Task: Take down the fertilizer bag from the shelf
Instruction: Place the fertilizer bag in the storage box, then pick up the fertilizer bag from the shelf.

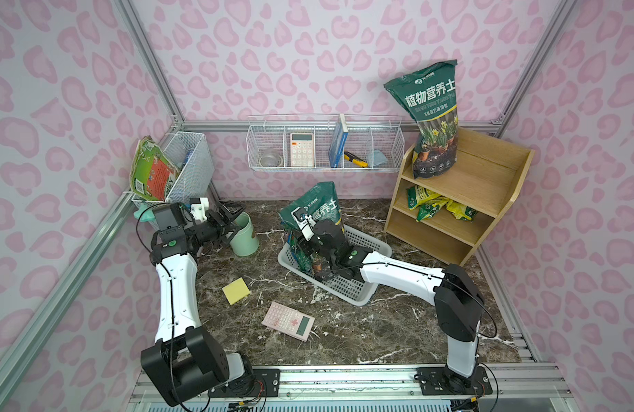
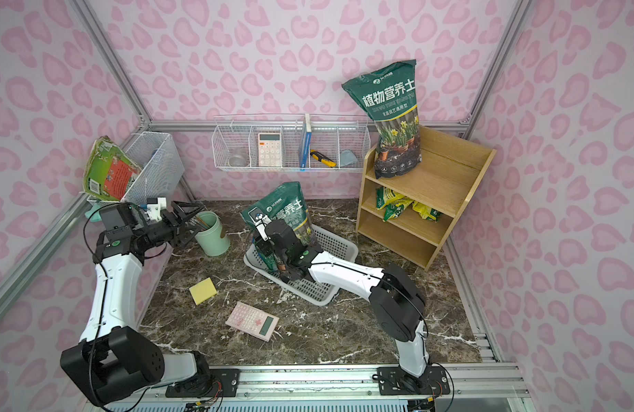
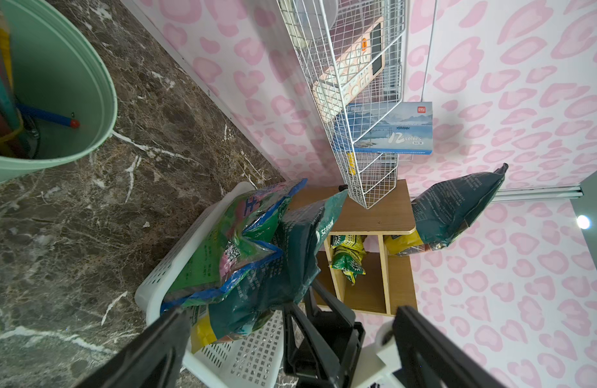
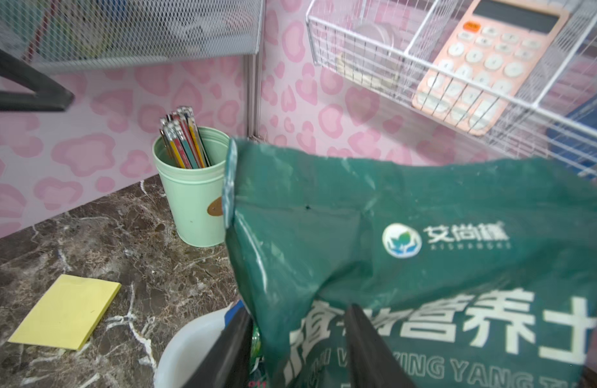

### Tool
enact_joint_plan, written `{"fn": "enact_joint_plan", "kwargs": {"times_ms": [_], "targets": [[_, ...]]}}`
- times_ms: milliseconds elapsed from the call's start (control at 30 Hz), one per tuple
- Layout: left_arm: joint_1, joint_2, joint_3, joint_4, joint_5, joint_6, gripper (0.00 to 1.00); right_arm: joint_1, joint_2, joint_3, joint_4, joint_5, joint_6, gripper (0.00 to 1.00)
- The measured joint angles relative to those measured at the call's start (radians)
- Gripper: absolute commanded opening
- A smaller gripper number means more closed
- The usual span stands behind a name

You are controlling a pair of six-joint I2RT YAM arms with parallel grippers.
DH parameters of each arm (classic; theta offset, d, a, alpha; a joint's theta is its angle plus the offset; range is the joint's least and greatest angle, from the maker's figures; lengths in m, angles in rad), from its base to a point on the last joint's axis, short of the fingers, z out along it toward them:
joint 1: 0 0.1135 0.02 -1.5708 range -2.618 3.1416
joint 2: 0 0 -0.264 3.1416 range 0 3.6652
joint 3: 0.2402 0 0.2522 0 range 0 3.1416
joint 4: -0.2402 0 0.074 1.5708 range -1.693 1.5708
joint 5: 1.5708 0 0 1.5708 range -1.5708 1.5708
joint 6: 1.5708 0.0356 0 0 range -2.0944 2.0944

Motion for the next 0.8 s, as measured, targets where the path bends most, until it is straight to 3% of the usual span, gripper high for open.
{"fn": "enact_joint_plan", "kwargs": {"times_ms": [33,67,333,567,667,800], "targets": [[0.000,0.000,0.000,0.000,0.000,0.000,0.99,0.000,-0.016,0.000,0.003,0.002,-0.001,0.92],[0.000,0.000,0.000,0.000,0.000,0.000,0.99,-0.001,-0.032,0.001,0.008,0.003,-0.003,1.00],[0.000,0.000,0.000,0.000,0.000,0.000,0.99,-0.003,-0.248,-0.104,0.055,0.016,-0.027,1.00],[0.000,0.000,0.000,0.000,0.000,0.000,0.99,-0.026,-0.427,-0.107,0.094,0.183,-0.028,1.00],[0.000,0.000,0.000,0.000,0.000,0.000,0.99,-0.100,-0.450,-0.036,0.037,0.270,0.008,1.00],[0.000,0.000,0.000,0.000,0.000,-0.003,0.99,-0.271,-0.490,0.000,-0.060,0.268,0.135,1.00]]}}
